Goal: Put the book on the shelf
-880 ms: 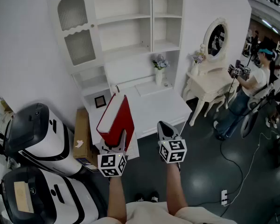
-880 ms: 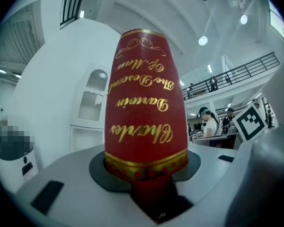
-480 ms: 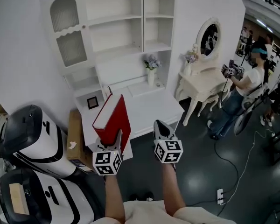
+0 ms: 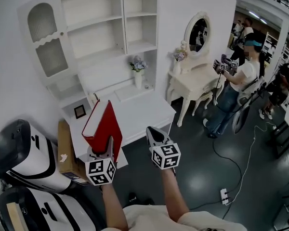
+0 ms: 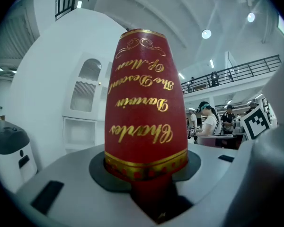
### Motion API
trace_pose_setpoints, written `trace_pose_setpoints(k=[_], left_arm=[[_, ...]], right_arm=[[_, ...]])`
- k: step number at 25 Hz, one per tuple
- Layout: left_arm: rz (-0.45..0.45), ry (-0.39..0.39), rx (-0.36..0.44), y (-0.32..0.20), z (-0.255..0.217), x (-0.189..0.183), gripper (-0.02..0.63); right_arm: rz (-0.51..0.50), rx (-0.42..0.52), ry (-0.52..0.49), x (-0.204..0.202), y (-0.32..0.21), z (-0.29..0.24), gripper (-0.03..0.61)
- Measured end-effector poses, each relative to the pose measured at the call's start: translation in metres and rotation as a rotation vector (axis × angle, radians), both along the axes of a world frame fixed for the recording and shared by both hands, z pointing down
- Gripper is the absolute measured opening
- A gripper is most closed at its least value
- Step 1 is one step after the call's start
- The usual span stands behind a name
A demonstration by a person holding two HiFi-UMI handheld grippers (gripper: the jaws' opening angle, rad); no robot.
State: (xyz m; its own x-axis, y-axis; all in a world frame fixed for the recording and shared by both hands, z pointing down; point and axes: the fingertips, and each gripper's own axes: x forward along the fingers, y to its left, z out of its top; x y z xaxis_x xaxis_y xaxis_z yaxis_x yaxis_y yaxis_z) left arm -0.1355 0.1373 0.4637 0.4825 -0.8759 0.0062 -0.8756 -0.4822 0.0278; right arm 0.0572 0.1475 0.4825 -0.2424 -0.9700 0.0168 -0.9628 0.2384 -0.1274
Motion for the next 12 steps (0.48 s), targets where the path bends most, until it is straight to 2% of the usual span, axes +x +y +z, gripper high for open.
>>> trace_pose_setpoints(k=[7, 12], left_arm=[[0.008, 0.003, -0.007, -0.024, 0.016, 0.011, 0.195], [0.021, 0.013, 0.004, -0.066, 0.019, 0.019, 0.195]], right_arm=[[-0.005, -0.026, 0.010, 0.010, -0.021, 0.021, 0.026], [0.006, -0.029, 0.021, 0.019, -0.062, 0.025, 0.026]])
